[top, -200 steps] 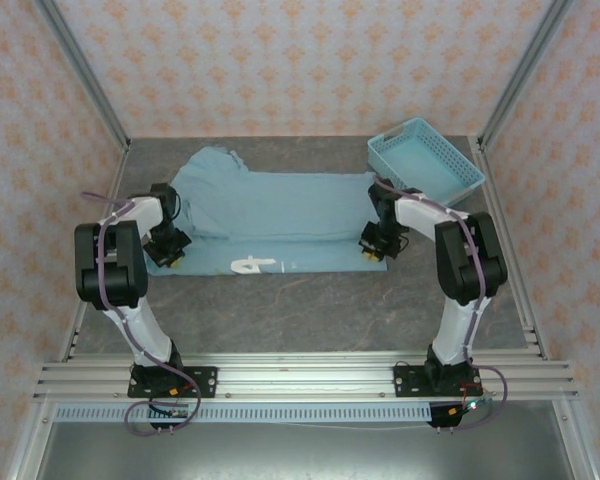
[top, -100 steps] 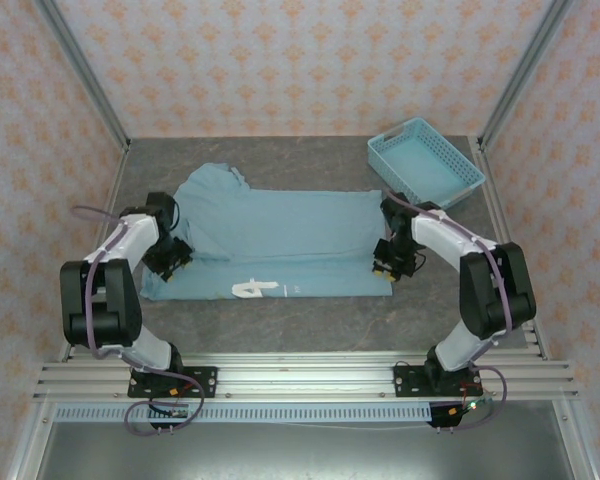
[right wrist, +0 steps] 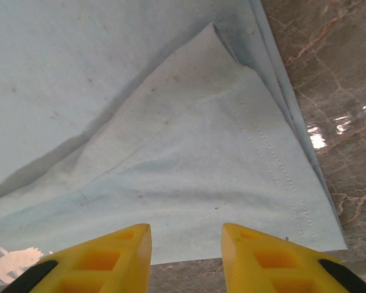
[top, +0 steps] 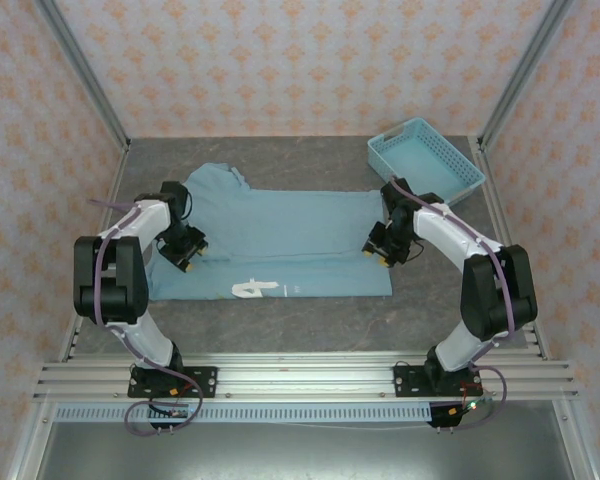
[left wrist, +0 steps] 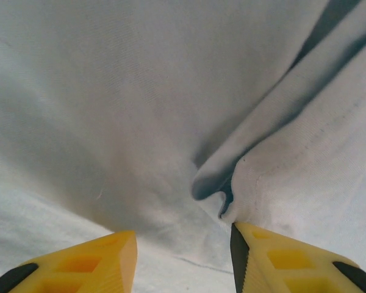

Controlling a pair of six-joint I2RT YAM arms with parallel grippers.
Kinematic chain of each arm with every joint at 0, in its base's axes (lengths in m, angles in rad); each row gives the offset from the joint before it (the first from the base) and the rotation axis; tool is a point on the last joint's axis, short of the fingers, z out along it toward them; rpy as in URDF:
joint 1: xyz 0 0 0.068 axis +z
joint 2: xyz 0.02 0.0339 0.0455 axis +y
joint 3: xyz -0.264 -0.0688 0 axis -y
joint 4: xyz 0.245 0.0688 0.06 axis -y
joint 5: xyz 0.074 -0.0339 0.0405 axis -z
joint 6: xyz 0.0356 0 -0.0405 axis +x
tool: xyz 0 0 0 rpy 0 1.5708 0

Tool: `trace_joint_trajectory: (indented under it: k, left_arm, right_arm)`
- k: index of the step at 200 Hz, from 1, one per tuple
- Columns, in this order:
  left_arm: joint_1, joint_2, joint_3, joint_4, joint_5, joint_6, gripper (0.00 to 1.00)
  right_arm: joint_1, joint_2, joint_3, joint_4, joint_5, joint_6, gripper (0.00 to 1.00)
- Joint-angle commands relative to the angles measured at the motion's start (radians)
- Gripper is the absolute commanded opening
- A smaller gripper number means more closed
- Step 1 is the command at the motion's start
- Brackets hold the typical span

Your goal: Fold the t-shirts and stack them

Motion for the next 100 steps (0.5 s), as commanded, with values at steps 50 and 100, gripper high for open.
trace_joint_trajectory:
  k: [50, 100]
  left_arm:
    - [-0.041, -0.037, 0.070, 0.016, -0.068, -0.098, 0.46]
    - [-0.048, -0.034, 0.046, 0.023, -0.073, -0.151, 0.48]
  right_arm:
    - [-0.003, -0.009, 0.009, 0.000, 0.000, 0.017, 0.36]
    - [-0.004, 0.002, 0.008, 0.005, -0.007, 0.014, 0.36]
